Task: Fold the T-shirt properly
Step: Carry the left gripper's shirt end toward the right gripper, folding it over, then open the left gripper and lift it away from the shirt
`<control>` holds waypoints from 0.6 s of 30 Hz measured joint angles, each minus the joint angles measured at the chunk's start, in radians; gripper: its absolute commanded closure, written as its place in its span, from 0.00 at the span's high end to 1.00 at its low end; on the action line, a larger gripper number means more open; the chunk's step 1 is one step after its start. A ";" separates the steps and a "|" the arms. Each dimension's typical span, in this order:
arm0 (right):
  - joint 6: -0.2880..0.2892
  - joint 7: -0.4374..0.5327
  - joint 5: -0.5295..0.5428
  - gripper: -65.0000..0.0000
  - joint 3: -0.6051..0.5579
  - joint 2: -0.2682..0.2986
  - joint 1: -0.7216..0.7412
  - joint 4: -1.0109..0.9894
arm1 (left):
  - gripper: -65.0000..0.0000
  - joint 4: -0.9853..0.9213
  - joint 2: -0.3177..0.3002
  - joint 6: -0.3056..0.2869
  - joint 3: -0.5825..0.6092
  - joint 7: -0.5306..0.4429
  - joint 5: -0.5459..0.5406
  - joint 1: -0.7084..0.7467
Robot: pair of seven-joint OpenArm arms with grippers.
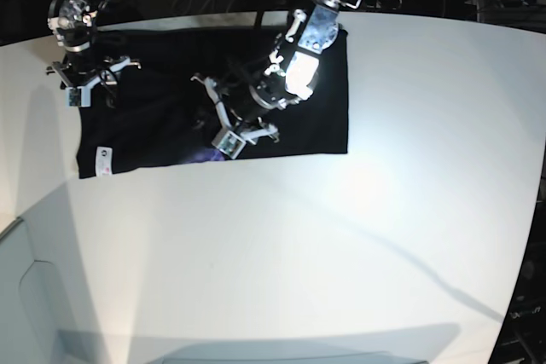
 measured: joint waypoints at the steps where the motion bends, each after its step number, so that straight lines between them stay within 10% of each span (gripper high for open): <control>1: 0.000 0.001 0.000 0.46 0.000 0.000 0.000 0.000 | 0.43 0.000 0.002 0.000 0.000 0.000 0.000 0.002; 8: 0.002 -0.034 -0.019 0.51 0.008 -0.003 0.023 0.024 | 0.43 0.085 -0.020 -0.009 -0.030 -0.089 -0.003 0.004; 18: 0.003 -0.041 -0.022 0.55 0.022 -0.002 0.052 0.125 | 0.43 0.370 -0.142 0.000 -0.385 -0.097 -0.211 0.148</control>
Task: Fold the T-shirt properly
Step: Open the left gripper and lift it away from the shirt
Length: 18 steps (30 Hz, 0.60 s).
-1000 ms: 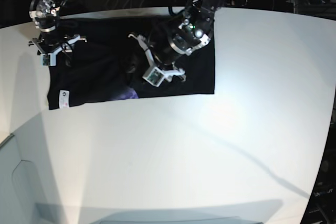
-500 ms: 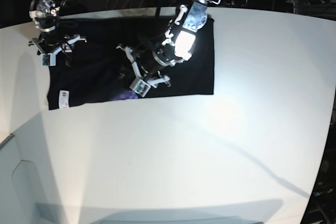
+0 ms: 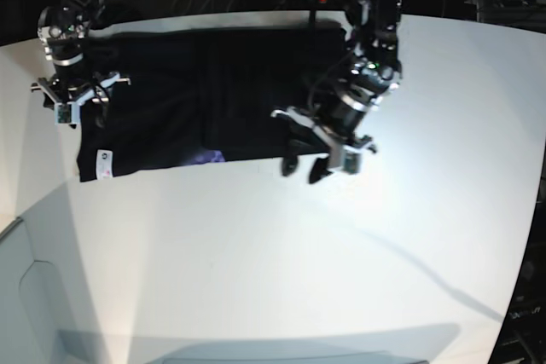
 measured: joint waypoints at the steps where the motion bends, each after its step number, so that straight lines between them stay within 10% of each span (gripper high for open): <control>1: 0.000 0.010 0.001 0.55 0.010 0.000 0.007 -0.010 | 0.43 0.011 -0.023 -0.002 -0.060 0.007 -0.039 0.025; 9: 0.000 0.000 -0.004 0.56 0.080 0.013 0.084 -0.151 | 0.43 0.018 -0.117 -0.008 -0.474 -0.004 -0.311 0.174; 18: -0.004 0.072 0.043 0.55 0.080 0.066 0.087 -0.287 | 0.43 -0.034 -0.113 -0.012 -0.586 0.003 -0.344 0.215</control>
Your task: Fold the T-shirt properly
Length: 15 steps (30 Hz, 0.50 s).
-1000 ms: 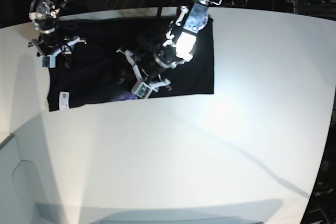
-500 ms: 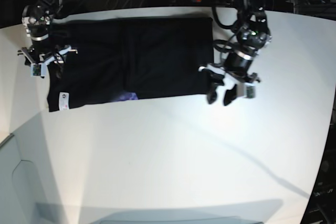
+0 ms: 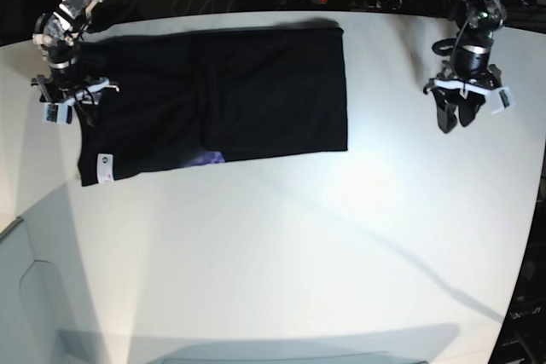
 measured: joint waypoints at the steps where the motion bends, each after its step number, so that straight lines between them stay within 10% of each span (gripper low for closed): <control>1: 0.000 0.008 0.003 0.55 0.000 0.003 0.000 -0.011 | 0.43 -0.011 0.001 0.000 0.000 0.004 0.001 0.003; 5: -0.003 0.017 0.018 0.51 -0.018 0.008 -0.006 -0.023 | 0.43 -0.047 0.002 0.000 0.000 0.001 0.000 0.005; 13: -0.003 0.049 0.024 0.00 -0.131 0.014 -0.042 -0.018 | 0.43 -0.098 0.001 0.001 0.023 0.000 0.000 0.005; 15: -0.003 0.048 0.024 0.00 -0.138 0.013 -0.042 -0.017 | 0.43 -0.100 0.004 0.000 0.037 0.003 0.002 0.005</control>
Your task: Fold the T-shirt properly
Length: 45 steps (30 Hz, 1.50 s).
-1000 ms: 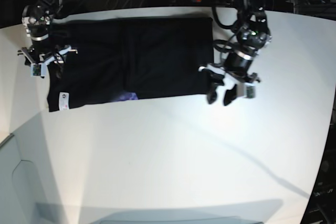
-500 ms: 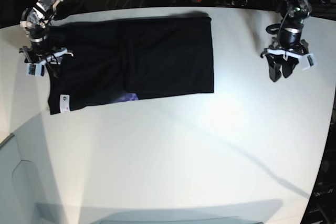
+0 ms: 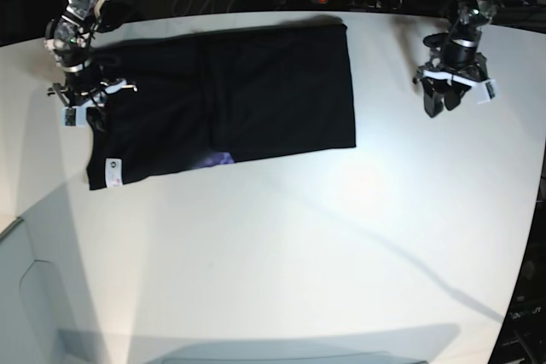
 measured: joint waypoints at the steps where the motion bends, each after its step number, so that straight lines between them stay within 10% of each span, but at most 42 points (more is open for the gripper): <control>1: 0.000 -0.002 0.000 0.00 0.000 0.000 0.000 0.002 | 0.43 0.000 0.001 0.000 0.001 -0.001 0.000 0.000; 25: 0.007 -0.121 -0.072 0.00 0.023 -0.074 -0.028 0.279 | 0.43 -0.013 0.040 0.000 0.068 -0.003 0.007 0.006; 35: 0.006 -0.121 -0.080 0.60 0.030 -0.019 -0.014 0.166 | 0.43 -0.013 0.032 0.000 0.064 -0.003 0.006 0.014; 45: 0.006 -0.119 -0.068 0.67 0.063 -0.022 0.048 0.118 | 0.43 -0.012 0.034 0.000 0.063 -0.005 0.006 0.023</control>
